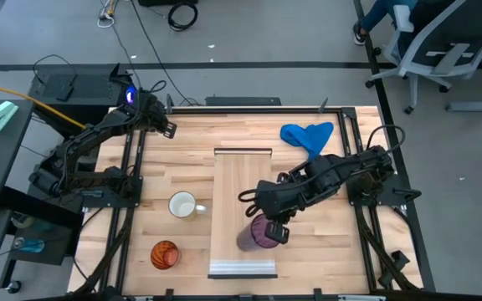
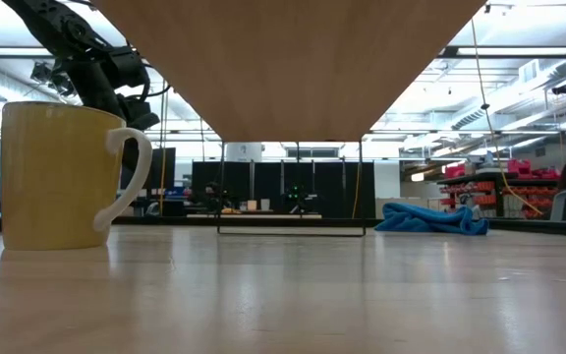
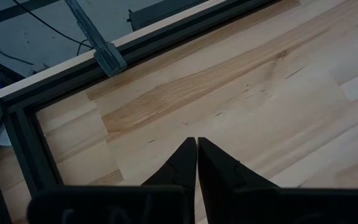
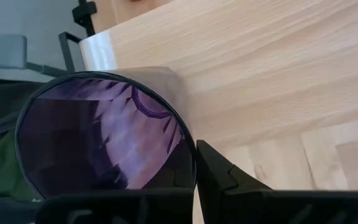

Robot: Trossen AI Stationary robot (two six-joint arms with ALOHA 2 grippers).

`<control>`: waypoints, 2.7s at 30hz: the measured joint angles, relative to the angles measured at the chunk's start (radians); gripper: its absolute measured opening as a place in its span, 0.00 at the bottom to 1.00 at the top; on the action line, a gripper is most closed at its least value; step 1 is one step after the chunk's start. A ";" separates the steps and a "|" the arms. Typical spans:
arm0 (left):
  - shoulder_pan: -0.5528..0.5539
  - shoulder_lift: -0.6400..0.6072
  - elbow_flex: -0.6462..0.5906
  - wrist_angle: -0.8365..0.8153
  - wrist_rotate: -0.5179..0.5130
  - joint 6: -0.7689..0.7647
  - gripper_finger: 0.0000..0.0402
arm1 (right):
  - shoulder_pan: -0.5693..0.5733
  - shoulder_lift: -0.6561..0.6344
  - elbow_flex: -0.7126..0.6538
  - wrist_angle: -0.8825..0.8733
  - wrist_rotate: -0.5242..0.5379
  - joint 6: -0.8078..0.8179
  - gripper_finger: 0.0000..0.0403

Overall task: Stack small to large cups/mugs on shelf
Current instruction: Put the purple cup on the shelf

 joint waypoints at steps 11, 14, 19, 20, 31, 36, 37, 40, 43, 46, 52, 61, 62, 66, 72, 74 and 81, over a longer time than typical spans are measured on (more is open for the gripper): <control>0.000 0.000 0.000 0.000 0.000 0.000 0.07 | 0.040 0.000 0.000 0.020 0.000 -0.014 0.01; 0.000 0.000 0.000 0.000 0.000 0.000 0.06 | 0.057 0.000 0.000 0.050 0.000 -0.018 0.02; 0.000 0.000 0.000 0.000 0.000 0.000 0.04 | 0.061 0.000 0.000 0.055 0.008 -0.025 0.02; 0.000 0.000 0.000 0.000 0.000 -0.001 0.04 | 0.059 0.000 0.000 0.056 0.008 -0.025 0.02; 0.000 0.000 0.000 0.000 0.000 -0.001 0.07 | 0.029 0.000 0.000 0.056 0.027 -0.044 0.02; 0.000 0.000 0.000 0.000 0.000 -0.001 0.06 | 0.030 0.000 0.000 0.058 0.026 -0.043 0.04; 0.000 0.000 0.000 0.000 0.000 -0.001 0.05 | 0.030 0.000 0.000 0.058 0.029 -0.041 0.04; 0.000 0.000 0.000 0.000 0.000 -0.001 0.05 | 0.029 0.000 0.000 0.058 0.032 -0.029 0.07; 0.000 0.000 0.000 0.000 0.000 -0.001 0.05 | 0.030 0.000 0.000 0.059 0.034 -0.027 0.09; 0.000 0.000 0.000 0.000 0.000 0.000 0.06 | 0.029 0.006 0.000 0.063 0.034 -0.025 0.10; 0.000 0.000 0.000 0.000 0.000 0.000 0.08 | 0.029 0.021 -0.001 0.074 0.030 -0.029 0.12; 0.000 0.000 0.000 0.000 0.000 0.000 0.06 | 0.029 0.023 -0.001 0.128 0.030 -0.039 0.16; 0.000 0.000 0.000 0.000 0.000 0.000 0.06 | 0.029 0.023 -0.001 0.134 0.030 -0.044 0.17; 0.000 0.000 0.000 0.000 0.000 0.000 0.07 | 0.030 0.023 -0.001 0.139 0.029 -0.049 0.21; 0.000 0.000 0.000 0.000 0.000 0.000 0.09 | 0.021 0.022 -0.001 0.162 0.029 -0.066 0.25; 0.000 0.000 0.000 0.000 0.000 0.000 0.08 | 0.020 0.020 -0.001 0.176 0.029 -0.081 0.26; 0.000 0.000 0.000 0.000 0.000 0.000 0.07 | 0.016 -0.034 0.002 0.169 0.040 -0.093 0.26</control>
